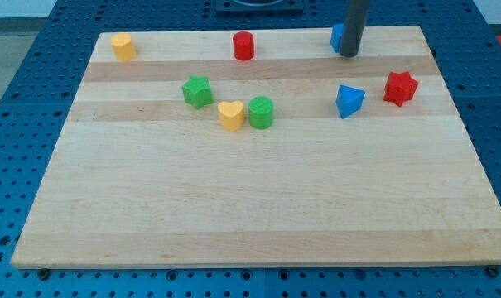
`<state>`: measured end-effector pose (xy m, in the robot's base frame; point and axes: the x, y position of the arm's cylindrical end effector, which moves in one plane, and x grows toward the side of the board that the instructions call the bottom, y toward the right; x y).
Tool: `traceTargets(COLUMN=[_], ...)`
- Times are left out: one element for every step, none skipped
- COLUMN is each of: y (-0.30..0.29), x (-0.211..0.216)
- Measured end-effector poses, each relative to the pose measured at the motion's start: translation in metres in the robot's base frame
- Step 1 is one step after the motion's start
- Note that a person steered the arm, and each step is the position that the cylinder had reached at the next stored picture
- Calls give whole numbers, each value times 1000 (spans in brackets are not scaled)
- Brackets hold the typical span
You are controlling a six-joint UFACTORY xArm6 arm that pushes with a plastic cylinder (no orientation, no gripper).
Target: Slide the green star to the center left
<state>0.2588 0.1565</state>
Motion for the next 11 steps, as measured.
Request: traceTargets(y=[-26,-52,-54,-60,-109,-168,-235,-256,-224,-238,-299], x=[18,24,28,31,56,86,105,102,78,66,103])
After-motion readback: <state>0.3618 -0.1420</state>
